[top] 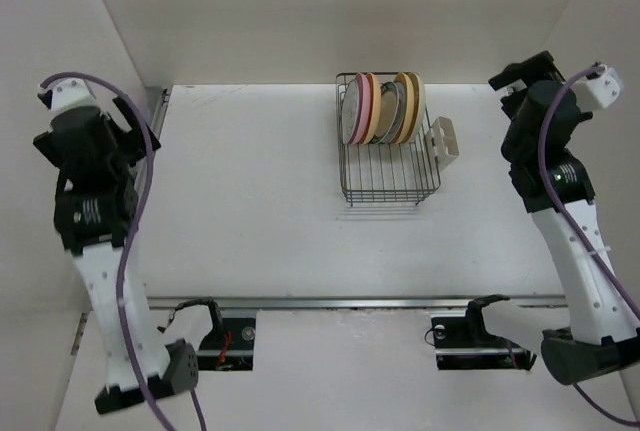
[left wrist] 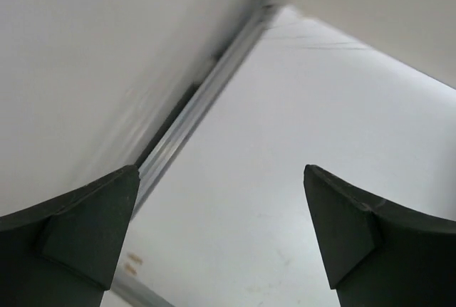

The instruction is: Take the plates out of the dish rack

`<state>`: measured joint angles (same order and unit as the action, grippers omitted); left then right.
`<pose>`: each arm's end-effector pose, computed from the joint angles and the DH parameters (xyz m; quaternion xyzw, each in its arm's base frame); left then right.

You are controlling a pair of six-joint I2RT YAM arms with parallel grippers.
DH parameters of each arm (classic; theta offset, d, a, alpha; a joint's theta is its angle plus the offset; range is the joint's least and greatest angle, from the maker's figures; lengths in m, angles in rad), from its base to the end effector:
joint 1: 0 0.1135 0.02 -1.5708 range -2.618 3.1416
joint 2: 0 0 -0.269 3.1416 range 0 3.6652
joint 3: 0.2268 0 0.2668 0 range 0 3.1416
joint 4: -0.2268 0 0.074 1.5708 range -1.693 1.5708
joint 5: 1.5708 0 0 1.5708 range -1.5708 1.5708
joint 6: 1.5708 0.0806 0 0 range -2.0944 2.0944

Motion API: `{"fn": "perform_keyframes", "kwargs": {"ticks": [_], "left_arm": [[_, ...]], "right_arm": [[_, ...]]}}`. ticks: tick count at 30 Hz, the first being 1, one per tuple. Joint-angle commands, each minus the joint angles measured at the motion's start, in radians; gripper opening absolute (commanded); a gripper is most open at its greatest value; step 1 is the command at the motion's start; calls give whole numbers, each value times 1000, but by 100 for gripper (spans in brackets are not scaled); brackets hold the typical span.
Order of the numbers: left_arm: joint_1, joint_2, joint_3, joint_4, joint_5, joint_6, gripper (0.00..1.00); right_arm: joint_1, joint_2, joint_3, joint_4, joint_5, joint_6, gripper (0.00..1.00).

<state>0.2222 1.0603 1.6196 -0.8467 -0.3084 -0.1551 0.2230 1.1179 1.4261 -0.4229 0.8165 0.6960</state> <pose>0.2109 0.0727 0.4942 -0.2387 0.7603 0.1428 0.5870 0.2667 0.0003 0.4766 0.4173 0.6042 0.0052 0.6788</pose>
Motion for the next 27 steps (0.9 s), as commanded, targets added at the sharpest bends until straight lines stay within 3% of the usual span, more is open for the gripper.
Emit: {"fn": "perform_keyframes", "kwargs": {"ticks": [1,3,4,7,12,16,20,25,27], "left_arm": [[-4,-20,49,21,525,380,100],[-4,59,155,-73,496,417,100],[-4,91,187,-157,474,430,100],[-4,193,273,-250,410,463,100],[-4,228,229,-229,332,463,100],[-4,228,165,-146,269,440,100],[-4,248,117,-101,269,427,100],[-17,349,103,-101,288,414,100],[-29,392,117,-110,275,414,100]], "right_arm": [[-5,106,84,402,-554,-487,100],[-5,230,280,179,-617,-539,100],[-5,350,328,123,-647,-567,100],[-5,485,437,0,-700,-602,100],[-5,629,456,10,-677,-593,100],[-5,654,418,58,-574,-575,80],[-5,715,418,81,-493,-575,67],[-5,809,451,62,-438,-586,57],[-5,821,451,71,-427,-586,57]]}}
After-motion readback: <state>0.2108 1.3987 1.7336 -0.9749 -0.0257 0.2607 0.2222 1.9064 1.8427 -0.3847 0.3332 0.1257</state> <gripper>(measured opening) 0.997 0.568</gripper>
